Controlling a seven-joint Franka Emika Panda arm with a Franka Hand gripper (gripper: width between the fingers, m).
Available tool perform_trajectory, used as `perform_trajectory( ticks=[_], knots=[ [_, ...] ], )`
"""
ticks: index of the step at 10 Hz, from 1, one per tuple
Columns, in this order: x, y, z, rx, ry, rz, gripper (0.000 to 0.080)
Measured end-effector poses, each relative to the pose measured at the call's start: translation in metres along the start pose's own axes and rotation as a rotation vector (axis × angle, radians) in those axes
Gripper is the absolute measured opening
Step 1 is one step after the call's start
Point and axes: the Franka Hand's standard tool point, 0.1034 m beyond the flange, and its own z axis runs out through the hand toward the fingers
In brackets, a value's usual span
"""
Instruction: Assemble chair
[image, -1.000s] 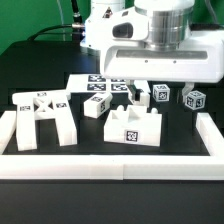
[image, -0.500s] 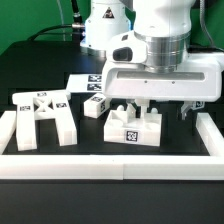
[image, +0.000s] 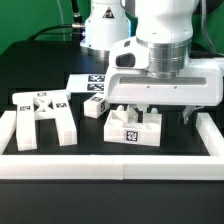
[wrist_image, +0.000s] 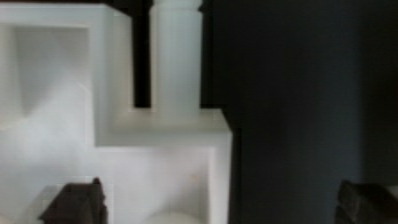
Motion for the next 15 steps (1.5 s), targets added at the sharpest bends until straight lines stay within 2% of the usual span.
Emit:
perform_trajectory(
  ticks=[1, 2, 3, 5, 6, 7, 8, 15],
  knots=[
    [-0.0004, 0.0004, 0.0015, 0.000, -0.001, -0.005, 0.0649],
    [-0.0013, -0.0001, 0.0045, 0.000, -0.001, -0.006, 0.0526],
    [-0.0021, -0.0006, 0.0060, 0.000, -0.001, -0.010, 0.0526],
    [-0.0025, -0.0008, 0.0065, 0.000, -0.001, -0.012, 0.0251],
    [-0.0025, -0.0008, 0.0065, 0.000, -0.001, -0.012, 0.0077],
    [-0.0026, -0.0009, 0.0065, 0.000, -0.001, -0.013, 0.0077],
    [-0.0024, -0.0010, 0.0064, 0.000, -0.001, -0.013, 0.0032],
    [-0.0023, -0.0013, 0.0063, 0.000, -0.001, -0.014, 0.0033]
  ],
)
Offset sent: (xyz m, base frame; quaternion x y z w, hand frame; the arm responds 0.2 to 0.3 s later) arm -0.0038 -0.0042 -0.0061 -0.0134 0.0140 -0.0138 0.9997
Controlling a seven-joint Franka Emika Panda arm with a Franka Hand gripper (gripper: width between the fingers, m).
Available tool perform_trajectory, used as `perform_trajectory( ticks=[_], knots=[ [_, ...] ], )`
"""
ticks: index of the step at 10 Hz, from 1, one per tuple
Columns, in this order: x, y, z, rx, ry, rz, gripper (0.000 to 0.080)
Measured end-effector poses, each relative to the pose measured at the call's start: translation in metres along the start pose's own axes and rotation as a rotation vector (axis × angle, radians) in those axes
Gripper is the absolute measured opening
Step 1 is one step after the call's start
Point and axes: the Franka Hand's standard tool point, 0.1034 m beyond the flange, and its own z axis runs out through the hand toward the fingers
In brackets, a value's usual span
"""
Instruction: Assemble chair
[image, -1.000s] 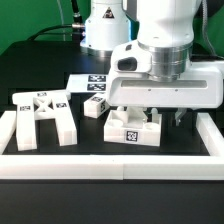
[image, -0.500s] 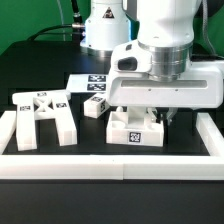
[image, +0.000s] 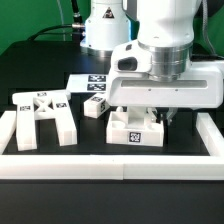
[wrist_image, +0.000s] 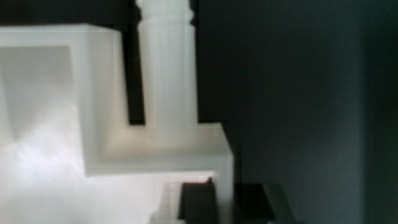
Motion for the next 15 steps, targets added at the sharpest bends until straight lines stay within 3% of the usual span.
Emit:
perform_trajectory(
  ticks=[4, 5, 10, 15],
  knots=[
    [0.022, -0.029, 0.000, 0.010, 0.032, -0.115, 0.0033],
    [0.029, -0.033, -0.001, 0.013, 0.042, -0.135, 0.0034],
    [0.032, -0.034, -0.001, 0.014, 0.047, -0.154, 0.0034],
    [0.053, -0.056, -0.004, 0.024, 0.076, -0.174, 0.0034]
  ],
)
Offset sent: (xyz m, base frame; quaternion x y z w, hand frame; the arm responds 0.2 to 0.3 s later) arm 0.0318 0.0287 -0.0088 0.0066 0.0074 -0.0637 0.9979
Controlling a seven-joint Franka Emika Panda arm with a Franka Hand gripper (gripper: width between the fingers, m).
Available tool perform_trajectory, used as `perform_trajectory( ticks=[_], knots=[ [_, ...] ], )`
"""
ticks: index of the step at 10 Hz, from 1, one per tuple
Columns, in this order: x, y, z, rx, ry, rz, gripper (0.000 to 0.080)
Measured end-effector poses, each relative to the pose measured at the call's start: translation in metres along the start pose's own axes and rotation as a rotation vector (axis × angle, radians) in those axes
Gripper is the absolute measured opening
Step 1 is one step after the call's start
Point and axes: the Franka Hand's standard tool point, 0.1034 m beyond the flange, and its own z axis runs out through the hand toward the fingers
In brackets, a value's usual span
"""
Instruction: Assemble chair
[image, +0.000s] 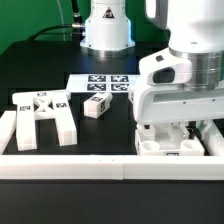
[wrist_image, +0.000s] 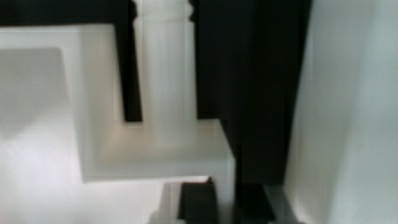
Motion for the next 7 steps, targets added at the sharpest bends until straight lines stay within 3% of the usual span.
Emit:
perform_trajectory(
  ticks=[7],
  knots=[
    [0.0018, -0.0046, 0.0006, -0.001, 0.001, 0.001, 0.0034]
  ],
)
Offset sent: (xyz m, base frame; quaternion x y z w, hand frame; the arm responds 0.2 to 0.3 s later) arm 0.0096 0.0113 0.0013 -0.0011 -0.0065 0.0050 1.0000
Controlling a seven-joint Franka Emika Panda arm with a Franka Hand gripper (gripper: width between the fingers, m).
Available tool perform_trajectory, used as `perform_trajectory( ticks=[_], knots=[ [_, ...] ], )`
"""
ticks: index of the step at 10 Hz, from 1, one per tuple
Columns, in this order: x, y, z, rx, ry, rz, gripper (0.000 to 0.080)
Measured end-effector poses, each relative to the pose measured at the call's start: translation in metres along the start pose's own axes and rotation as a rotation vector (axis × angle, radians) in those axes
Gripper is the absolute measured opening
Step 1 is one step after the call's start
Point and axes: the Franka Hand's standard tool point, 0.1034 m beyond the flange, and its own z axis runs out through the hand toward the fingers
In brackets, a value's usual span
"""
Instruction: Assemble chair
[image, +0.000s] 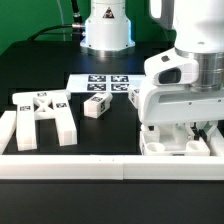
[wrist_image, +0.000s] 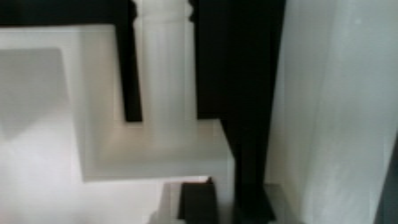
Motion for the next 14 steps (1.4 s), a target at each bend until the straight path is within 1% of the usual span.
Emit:
perform_trajectory(
  ticks=[1, 2, 4, 5, 6, 7, 8, 9, 10, 14],
  knots=[
    [0.000, 0.002, 0.000, -0.003, -0.002, 0.005, 0.0034],
    [0.000, 0.008, -0.002, -0.009, -0.006, 0.011, 0.0138],
    [0.000, 0.017, -0.009, -0.021, -0.011, 0.018, 0.0413],
    [-0.001, 0.019, -0.016, -0.022, -0.015, 0.017, 0.0413],
    [-0.003, 0.019, -0.026, -0.021, -0.012, 0.010, 0.0581],
    [-0.009, 0.022, -0.035, -0.022, -0.012, 0.008, 0.0628],
    [-0.017, 0.026, -0.041, -0.023, -0.015, 0.003, 0.0628],
    [-0.027, 0.029, -0.048, -0.026, -0.018, 0.004, 0.0645],
    [-0.036, 0.029, -0.052, -0.028, -0.024, 0.004, 0.0648],
    [-0.035, 0.029, -0.049, -0.028, -0.027, 0.003, 0.0649]
  ],
)
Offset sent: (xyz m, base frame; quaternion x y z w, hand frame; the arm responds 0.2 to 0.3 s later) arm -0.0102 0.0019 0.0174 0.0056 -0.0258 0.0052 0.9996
